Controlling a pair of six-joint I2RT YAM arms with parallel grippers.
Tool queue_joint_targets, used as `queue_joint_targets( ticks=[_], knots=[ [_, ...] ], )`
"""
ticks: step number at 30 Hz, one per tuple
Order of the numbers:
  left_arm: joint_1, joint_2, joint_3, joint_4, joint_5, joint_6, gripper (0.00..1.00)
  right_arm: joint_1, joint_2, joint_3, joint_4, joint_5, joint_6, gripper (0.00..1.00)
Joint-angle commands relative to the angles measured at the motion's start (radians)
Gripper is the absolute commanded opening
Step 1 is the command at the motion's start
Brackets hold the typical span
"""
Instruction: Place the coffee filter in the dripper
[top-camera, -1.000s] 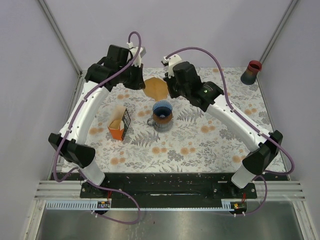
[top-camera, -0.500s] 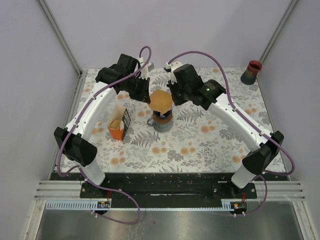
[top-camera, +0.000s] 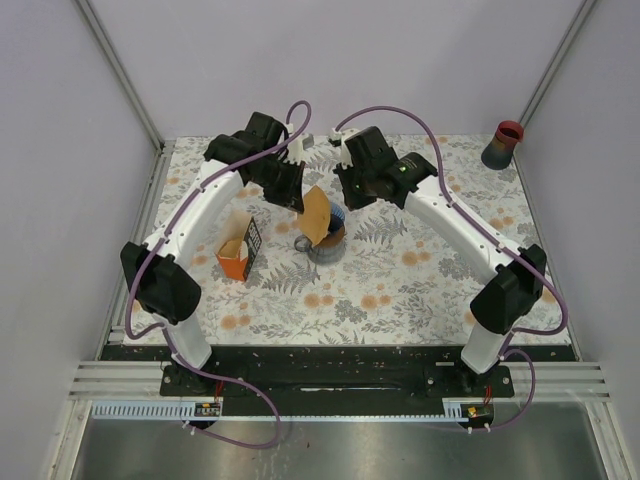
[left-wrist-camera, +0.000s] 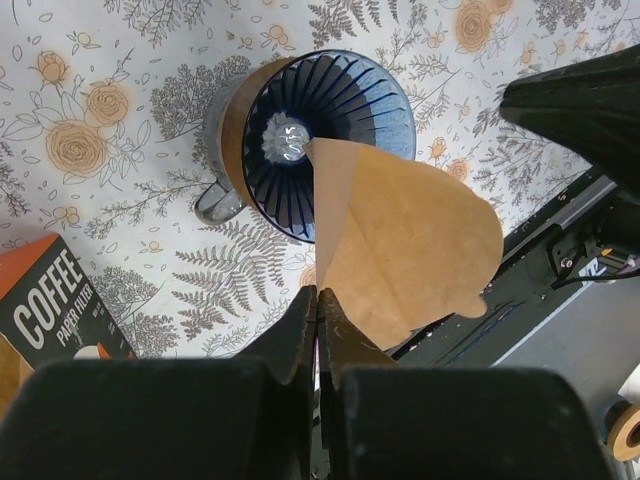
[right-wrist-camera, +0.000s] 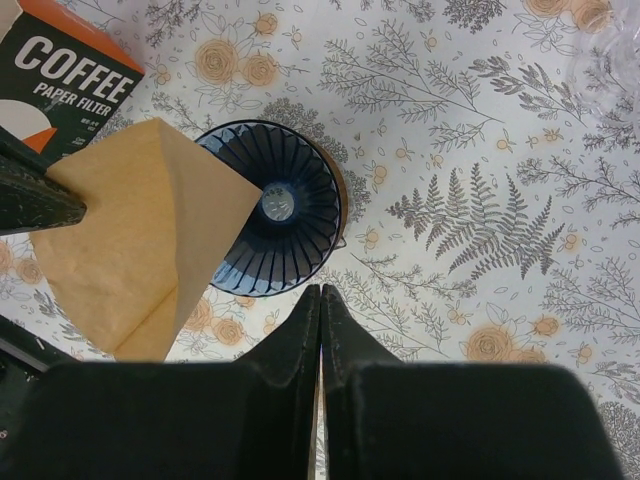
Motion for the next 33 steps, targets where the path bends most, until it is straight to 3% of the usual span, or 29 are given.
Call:
queue_joint_targets(
  ticks=[1,3,11,17,21,30,33],
  knots=[
    [-0.004,-0.008,0.065,0.026,0.035,-0.014,0.00,0.001,-0.044,0.022,0.047,-0.030,0.028,0.00],
    [-0.007,-0.004,0.054,0.041,0.042,-0.036,0.00,0.001,-0.064,0.017,0.058,-0.031,0.039,0.02],
    [-0.009,0.052,0.057,0.048,0.039,-0.087,0.00,0.002,-0.136,-0.007,0.106,-0.080,0.073,0.44],
    [-0.011,0.056,0.059,0.049,0.035,-0.087,0.00,0.002,-0.110,-0.049,0.149,-0.122,0.105,0.68],
    [-0.011,0.056,0.050,0.049,0.016,-0.079,0.00,0.002,-0.066,-0.058,0.138,-0.083,0.097,0.65],
    [-0.009,0.067,0.053,0.044,-0.003,-0.053,0.00,0.002,0.020,-0.052,0.120,-0.039,0.074,0.26],
    [-0.011,0.078,0.053,0.037,-0.014,-0.036,0.00,0.002,0.040,-0.051,0.113,0.004,0.062,0.19]
  ],
)
